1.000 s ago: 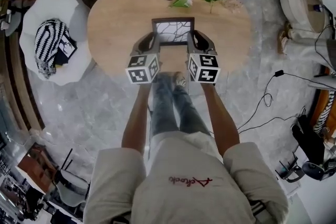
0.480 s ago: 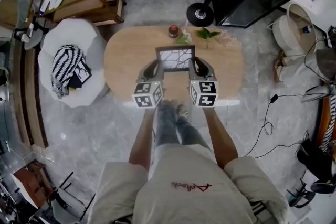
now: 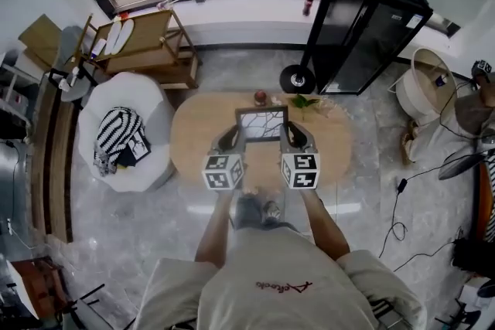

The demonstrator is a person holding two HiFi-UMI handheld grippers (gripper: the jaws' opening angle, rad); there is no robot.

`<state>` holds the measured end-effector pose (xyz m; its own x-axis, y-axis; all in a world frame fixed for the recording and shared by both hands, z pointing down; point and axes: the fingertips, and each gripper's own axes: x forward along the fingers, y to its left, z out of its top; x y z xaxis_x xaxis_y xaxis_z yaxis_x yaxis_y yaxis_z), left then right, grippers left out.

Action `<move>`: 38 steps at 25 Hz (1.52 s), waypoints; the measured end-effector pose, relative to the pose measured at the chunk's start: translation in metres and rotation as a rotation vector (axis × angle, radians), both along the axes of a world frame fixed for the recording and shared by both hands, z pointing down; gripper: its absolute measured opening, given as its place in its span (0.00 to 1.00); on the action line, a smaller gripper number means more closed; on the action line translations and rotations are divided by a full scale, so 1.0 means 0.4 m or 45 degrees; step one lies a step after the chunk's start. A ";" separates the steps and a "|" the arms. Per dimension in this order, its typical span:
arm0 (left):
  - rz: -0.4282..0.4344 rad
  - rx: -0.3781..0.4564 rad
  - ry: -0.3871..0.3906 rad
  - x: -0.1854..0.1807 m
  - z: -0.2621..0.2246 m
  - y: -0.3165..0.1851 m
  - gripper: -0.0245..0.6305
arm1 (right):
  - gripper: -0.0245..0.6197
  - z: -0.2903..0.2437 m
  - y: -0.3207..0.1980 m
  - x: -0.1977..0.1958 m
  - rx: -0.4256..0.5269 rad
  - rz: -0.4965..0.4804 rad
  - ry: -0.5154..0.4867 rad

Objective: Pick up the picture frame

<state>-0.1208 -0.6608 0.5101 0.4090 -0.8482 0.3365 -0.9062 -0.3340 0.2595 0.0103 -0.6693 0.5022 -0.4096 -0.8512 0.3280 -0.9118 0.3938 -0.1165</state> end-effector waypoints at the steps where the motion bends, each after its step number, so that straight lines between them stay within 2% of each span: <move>1: 0.004 0.013 -0.001 0.006 -0.021 0.009 0.15 | 0.15 -0.020 0.010 0.005 0.011 -0.001 0.000; 10: 0.018 0.125 0.001 0.055 -0.170 0.070 0.15 | 0.16 -0.169 0.079 0.055 0.128 0.004 -0.008; 18: 0.028 0.186 -0.007 0.092 -0.242 0.117 0.15 | 0.16 -0.244 0.128 0.092 0.200 0.001 -0.009; 26: 0.020 0.246 -0.020 0.103 -0.287 0.133 0.15 | 0.16 -0.284 0.142 0.102 0.255 -0.002 -0.017; 38: -0.010 0.272 -0.025 0.094 -0.316 0.139 0.15 | 0.15 -0.308 0.138 0.094 0.273 -0.023 -0.016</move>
<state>-0.0833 -0.6051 0.3839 0.3971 -0.9043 0.1564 -0.9131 -0.3722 0.1662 0.0477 -0.6141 0.3791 -0.4287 -0.8934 0.1347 -0.9032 0.4274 -0.0397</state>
